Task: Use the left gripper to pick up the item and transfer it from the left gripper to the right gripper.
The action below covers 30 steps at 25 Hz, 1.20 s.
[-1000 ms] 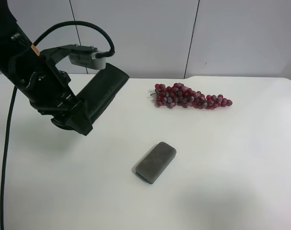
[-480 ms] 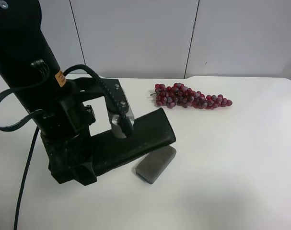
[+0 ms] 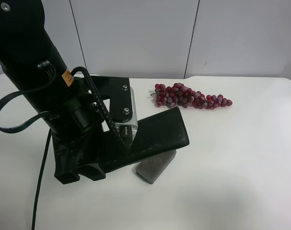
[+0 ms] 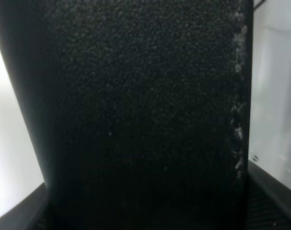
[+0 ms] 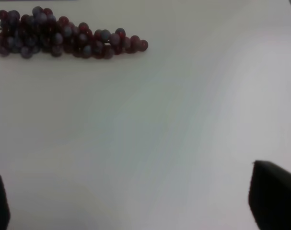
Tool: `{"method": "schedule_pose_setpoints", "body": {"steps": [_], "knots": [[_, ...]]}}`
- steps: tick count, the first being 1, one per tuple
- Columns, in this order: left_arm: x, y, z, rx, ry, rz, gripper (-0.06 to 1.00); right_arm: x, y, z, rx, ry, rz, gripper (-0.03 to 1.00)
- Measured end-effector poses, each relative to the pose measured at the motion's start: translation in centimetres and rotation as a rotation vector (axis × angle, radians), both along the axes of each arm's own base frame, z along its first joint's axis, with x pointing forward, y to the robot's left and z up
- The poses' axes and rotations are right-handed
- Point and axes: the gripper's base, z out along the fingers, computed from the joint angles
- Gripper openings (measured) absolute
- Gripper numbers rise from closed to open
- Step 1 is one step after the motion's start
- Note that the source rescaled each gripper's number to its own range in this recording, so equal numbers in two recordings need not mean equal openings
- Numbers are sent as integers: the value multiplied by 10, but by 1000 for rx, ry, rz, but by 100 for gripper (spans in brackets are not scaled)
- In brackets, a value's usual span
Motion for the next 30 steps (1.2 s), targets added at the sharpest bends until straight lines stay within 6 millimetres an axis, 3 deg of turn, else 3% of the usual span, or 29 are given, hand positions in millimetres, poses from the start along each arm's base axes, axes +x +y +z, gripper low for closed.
{"method": "schedule_pose_setpoints", "body": {"steps": [10, 14, 18, 21, 30], "knots": [[5, -3, 1, -40, -52, 5, 2, 1, 3, 1, 30, 7, 21, 100], [5, -4, 2, -45, -58, 6, 2, 14, 9, 26, 91, 33, 58, 100], [5, -4, 7, -68, -78, 11, 1, 46, 18, 58, 132, 123, 114, 100], [6, -4, 17, -114, -125, 21, 1, 80, 28, 69, 175, 226, 196, 100], [6, -2, 36, -209, -228, 33, 1, 158, 70, 58, 410, 384, 574, 100]]}}
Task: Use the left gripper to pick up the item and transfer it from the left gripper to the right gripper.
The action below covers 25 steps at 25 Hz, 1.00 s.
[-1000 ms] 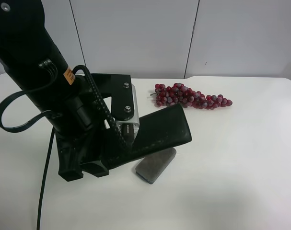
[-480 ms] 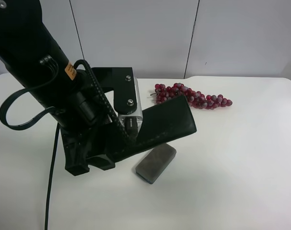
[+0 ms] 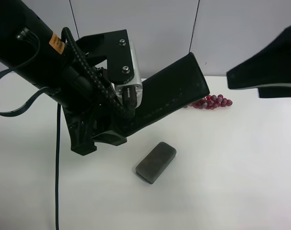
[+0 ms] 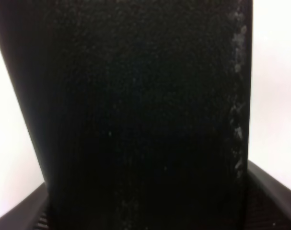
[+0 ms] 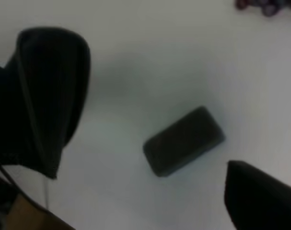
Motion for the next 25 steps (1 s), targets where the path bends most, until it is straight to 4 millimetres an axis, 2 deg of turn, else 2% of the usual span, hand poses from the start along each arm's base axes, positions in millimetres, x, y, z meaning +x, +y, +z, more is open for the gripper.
{"method": "schedule_pose_setpoints", "body": {"steps": [5, 11, 15, 20, 22, 24, 25], "knots": [[0, 0, 0, -1, -1, 0, 1, 29, 13, -12, 135, 41, 99, 100], [-1, -2, 1, -17, -1, -16, 1, 51, 21, -27, 232, 109, 166, 100], [-2, -5, 3, -61, -5, -45, 1, 56, 29, -35, 232, 134, 207, 100], [-4, -10, 6, -108, -8, -93, 1, 50, 43, -36, 221, 135, 284, 98], [-5, -11, 6, -118, -6, -103, 1, 49, 45, -36, 221, 136, 292, 88], [-5, -11, 6, -122, -5, -106, 1, 49, 45, -36, 220, 134, 290, 69], [-6, -11, 6, -123, -5, -107, 1, 49, 45, -36, 220, 133, 289, 57]]}}
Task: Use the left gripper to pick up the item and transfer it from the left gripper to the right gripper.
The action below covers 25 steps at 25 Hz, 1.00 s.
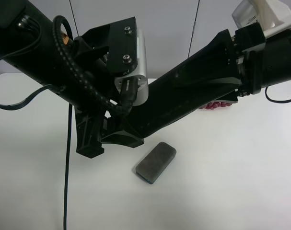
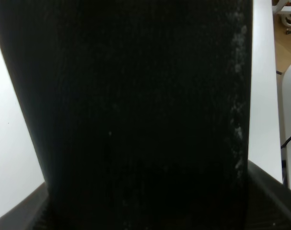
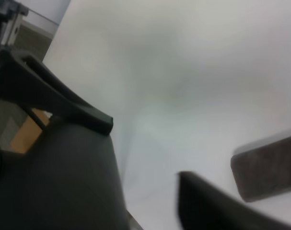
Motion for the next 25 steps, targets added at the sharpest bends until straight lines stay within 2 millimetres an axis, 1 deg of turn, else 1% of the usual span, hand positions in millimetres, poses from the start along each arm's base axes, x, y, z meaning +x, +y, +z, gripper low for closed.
{"method": "schedule_pose_setpoints", "body": {"steps": [1, 3, 4, 9, 10, 11, 12, 13, 14, 15, 16, 18, 21, 25], "knots": [[0, 0, 0, -1, 1, 0, 1, 0, 0, 0, 0, -1, -2, 44], [0, 0, 0, -1, 1, 1, 0, 1, 0, 0, -3, -4, -7, 8], [0, 0, 0, -5, 2, 3, 0, 2, -1, -1, -13, -10, -16, 4], [2, 1, 1, 5, -28, 1, 0, 3, -1, -1, -14, -16, -24, 4], [2, 1, 1, 6, -37, 4, 3, 3, -1, -1, -16, -20, -26, 4], [3, 1, 1, 9, -45, 6, 21, 3, -1, -1, -16, -21, -27, 4], [4, 1, 1, 13, -55, 10, 47, 2, -1, -1, -15, -18, -21, 3], [5, 1, 0, 14, -60, 17, 70, 2, -1, -1, -13, -16, -18, 3], [5, 1, 0, 13, -60, 23, 83, 2, -1, -1, -12, -15, -17, 2], [6, 1, 0, 15, -65, 25, 90, 2, -1, -1, -11, -15, -17, 2], [6, 1, 0, 16, -67, 25, 94, 2, -1, -1, -11, -15, -17, 2], [6, 2, 1, 15, -67, 27, 98, 2, -1, -1, -11, -15, -17, 2], [3, 4, 6, 7, -77, 24, 98, 2, -1, 0, -7, -15, -18, 2], [-10, 17, 27, -32, -94, 31, 98, 2, -1, 0, -5, -14, -18, 1]]}}
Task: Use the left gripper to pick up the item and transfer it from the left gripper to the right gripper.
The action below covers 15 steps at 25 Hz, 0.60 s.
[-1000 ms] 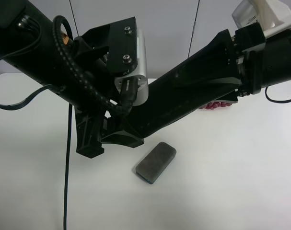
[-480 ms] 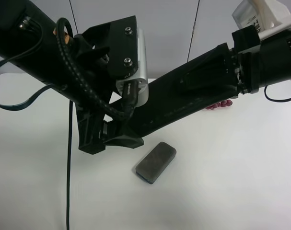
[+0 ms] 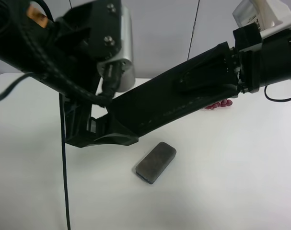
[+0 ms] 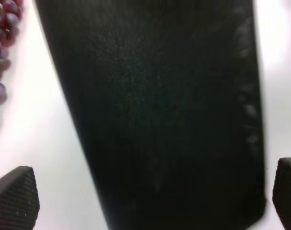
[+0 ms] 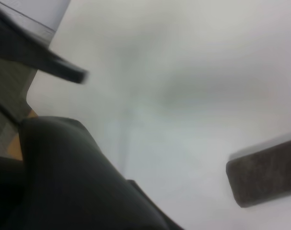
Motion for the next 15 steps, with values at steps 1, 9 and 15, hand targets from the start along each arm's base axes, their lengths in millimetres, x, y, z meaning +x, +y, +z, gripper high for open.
{"method": "schedule_pose_setpoints", "body": {"steps": [1, 9, 15], "knots": [[-5, 5, 6, -8, 0, 5, 98, 0, 0, 0, 0, 0, 0, 1], [-41, 53, 49, -63, -6, 146, 98, 0, -1, -1, -15, -3, 5, 1], [-66, 99, 66, -57, -30, 330, 98, 0, -1, -2, -31, -6, 9, 1]]}}
